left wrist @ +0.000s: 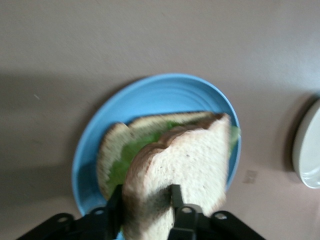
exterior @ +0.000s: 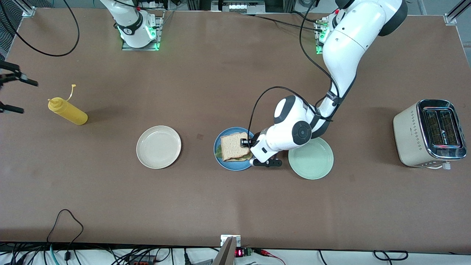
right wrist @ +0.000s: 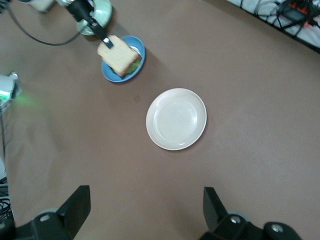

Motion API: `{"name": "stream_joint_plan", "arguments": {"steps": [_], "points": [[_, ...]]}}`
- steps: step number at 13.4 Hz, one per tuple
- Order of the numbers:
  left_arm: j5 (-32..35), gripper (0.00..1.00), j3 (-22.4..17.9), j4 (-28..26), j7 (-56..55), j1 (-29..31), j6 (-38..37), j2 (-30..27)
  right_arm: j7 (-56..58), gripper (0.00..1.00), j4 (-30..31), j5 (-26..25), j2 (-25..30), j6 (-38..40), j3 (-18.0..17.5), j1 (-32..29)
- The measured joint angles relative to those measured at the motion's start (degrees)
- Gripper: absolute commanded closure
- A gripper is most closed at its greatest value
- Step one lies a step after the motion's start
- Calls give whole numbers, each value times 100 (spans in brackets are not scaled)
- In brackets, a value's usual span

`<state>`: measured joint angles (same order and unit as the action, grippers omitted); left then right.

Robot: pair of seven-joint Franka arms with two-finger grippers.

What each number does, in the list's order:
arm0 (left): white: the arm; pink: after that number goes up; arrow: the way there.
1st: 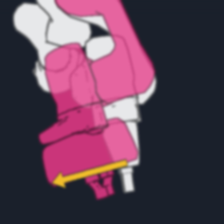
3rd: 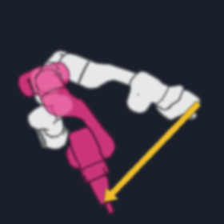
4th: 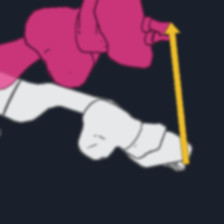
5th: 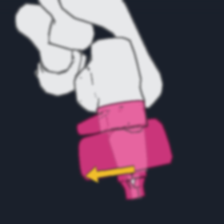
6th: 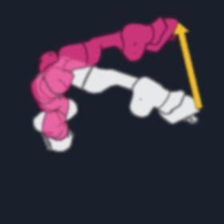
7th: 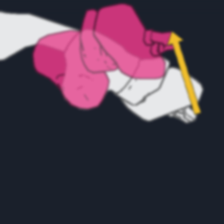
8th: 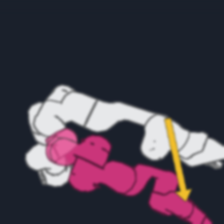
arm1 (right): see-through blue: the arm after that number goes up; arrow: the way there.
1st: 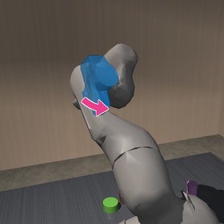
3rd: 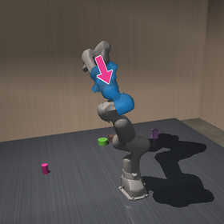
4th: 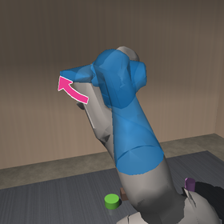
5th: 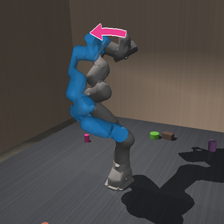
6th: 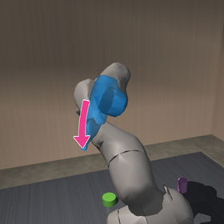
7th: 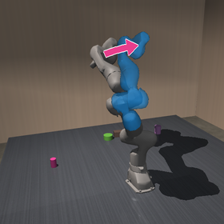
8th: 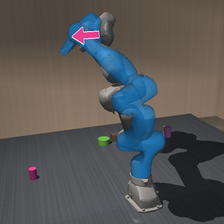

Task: Make sandwich in blue plate with both arms
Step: 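Lay toast on lettuce with the left gripper while the right gripper opens, then open the left gripper and lift it away from the sandwich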

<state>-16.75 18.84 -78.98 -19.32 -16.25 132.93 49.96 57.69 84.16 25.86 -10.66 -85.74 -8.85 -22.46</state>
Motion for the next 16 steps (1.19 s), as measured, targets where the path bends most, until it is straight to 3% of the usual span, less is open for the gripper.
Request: {"name": "stream_joint_plan", "arguments": {"steps": [7, 12, 16], "points": [[56, 0, -148, 21, 595, 377, -159, -25, -3107, 0, 11, -2036, 156, -335, 31, 1507], [1126, 0, -472, 132, 601, 427, -1056, -691, -4710, 0, 148, -2215, 335, 15, 117, 1676], [1624, 0, -923, 157, 603, 506, -1952, -1434, -4868, 0, 168, -2216, 345, 77, 591, 1676]]}}
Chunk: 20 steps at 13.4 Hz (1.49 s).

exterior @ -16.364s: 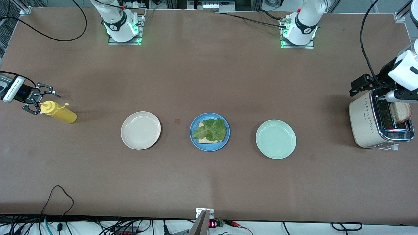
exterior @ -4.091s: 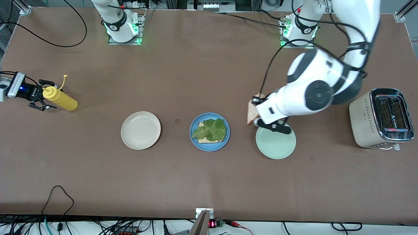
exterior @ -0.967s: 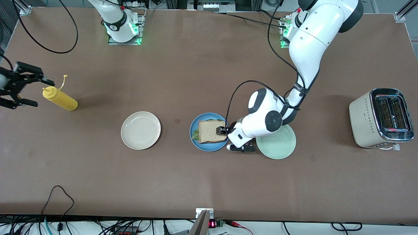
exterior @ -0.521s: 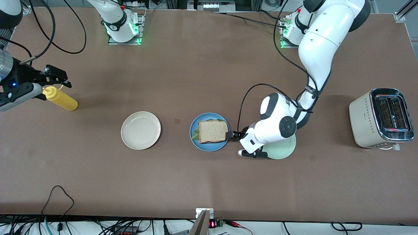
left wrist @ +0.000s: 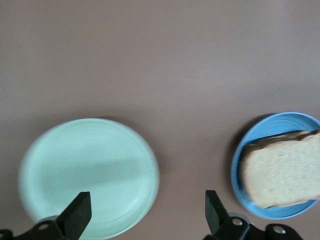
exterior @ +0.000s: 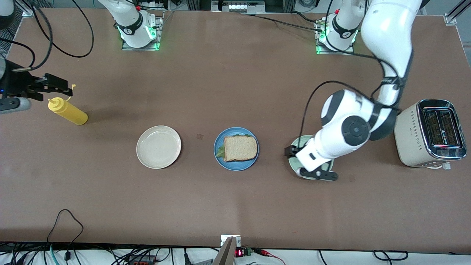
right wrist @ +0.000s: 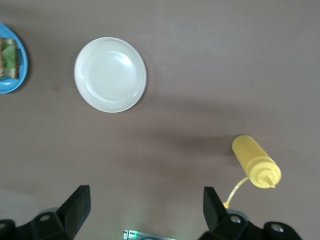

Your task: Make sandwich in blue plate with both arms

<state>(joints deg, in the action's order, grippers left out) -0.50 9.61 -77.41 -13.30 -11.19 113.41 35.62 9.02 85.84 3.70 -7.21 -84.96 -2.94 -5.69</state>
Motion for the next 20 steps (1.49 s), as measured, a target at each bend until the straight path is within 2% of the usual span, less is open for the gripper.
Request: {"name": "stream_joint_plan", "arguments": {"steps": [3, 5, 9, 12, 15, 17, 20], "points": [[70, 0, -147, 13, 0, 323, -524, -456, -93, 0, 6, -193, 2, -126, 179, -13], [72, 0, -158, 19, 18, 686, -869, -739, -133, 0, 51, -468, -22, -304, 173, 7], [72, 0, -240, 120, 234, 1083, -1519, -1228, -164, 0, 136, -520, -126, -354, 159, 65], [72, 0, -667, 44, 1056, 1128, -1931, -1681, -215, 0, 136, -520, -23, -50, 149, 137], [71, 0, -918, -516, 1283, 1164, -2040, -2397, -240, 0, 137, -529, 77, 19, 326, 403], [71, 0, -938, -992, 1259, 1198, -2113, -2905, -245, 0, 141, -530, 84, 22, 553, 605], [71, 0, -930, -1583, 1258, 1205, -2113, -3437, -245, 0, 145, -530, 84, 19, 644, 672]]}}
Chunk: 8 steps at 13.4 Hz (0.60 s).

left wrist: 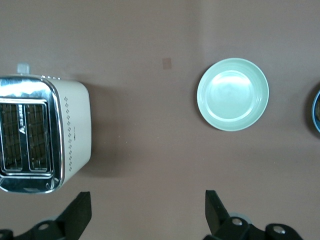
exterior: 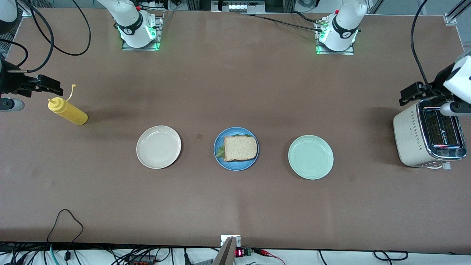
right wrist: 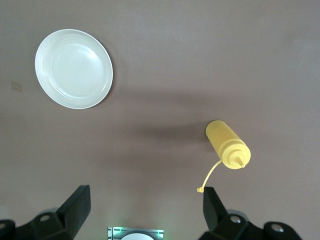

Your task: Make sandwich in blue plate with both arms

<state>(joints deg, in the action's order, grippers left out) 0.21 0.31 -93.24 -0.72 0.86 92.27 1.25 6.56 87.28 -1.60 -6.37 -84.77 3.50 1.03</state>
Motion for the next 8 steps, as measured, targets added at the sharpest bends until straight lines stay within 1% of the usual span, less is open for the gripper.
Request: {"name": "stream_joint_plan", "arguments": {"steps": [5, 8], "points": [[0, 0, 27, -441, 3, -2, 17, -367, 0, 0, 0, 0, 0, 0, 23, 1], [0, 0, 80, -548, 6, -25, 199, -395, 0, 0, 0, 0, 0, 0, 26, 2]]}}
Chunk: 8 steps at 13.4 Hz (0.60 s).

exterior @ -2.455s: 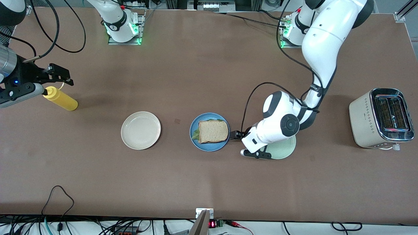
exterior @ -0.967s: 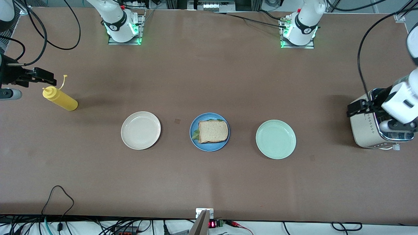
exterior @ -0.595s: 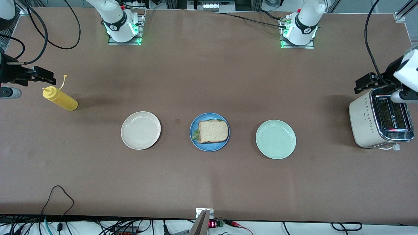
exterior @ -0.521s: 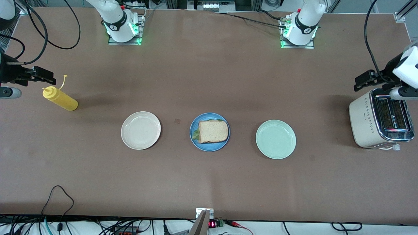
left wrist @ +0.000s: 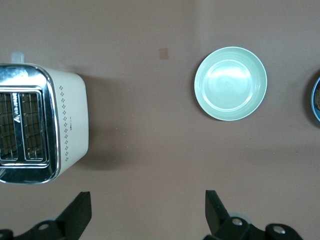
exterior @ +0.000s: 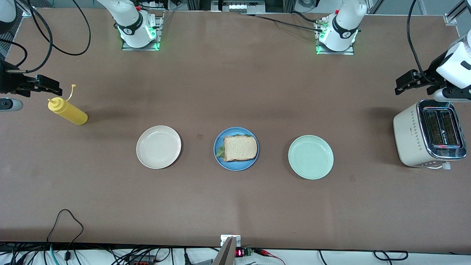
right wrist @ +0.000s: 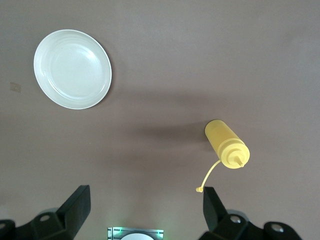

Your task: Make sandwich in blue plate with both arms

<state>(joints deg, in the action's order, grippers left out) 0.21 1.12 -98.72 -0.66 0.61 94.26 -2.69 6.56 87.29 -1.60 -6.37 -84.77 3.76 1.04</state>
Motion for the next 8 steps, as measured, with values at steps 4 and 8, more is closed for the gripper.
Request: {"name": "stream_joint_plan", "arguments": {"steps": [4, 8], "points": [[0, 0, 157, -55, -2, -30, 178, 63, 0, 0, 8, 0, 0, 33, 26, -1], [0, 0, 153, -55, -6, -19, 191, 83, 0, 0, 34, 0, 0, 32, 58, -6]]}}
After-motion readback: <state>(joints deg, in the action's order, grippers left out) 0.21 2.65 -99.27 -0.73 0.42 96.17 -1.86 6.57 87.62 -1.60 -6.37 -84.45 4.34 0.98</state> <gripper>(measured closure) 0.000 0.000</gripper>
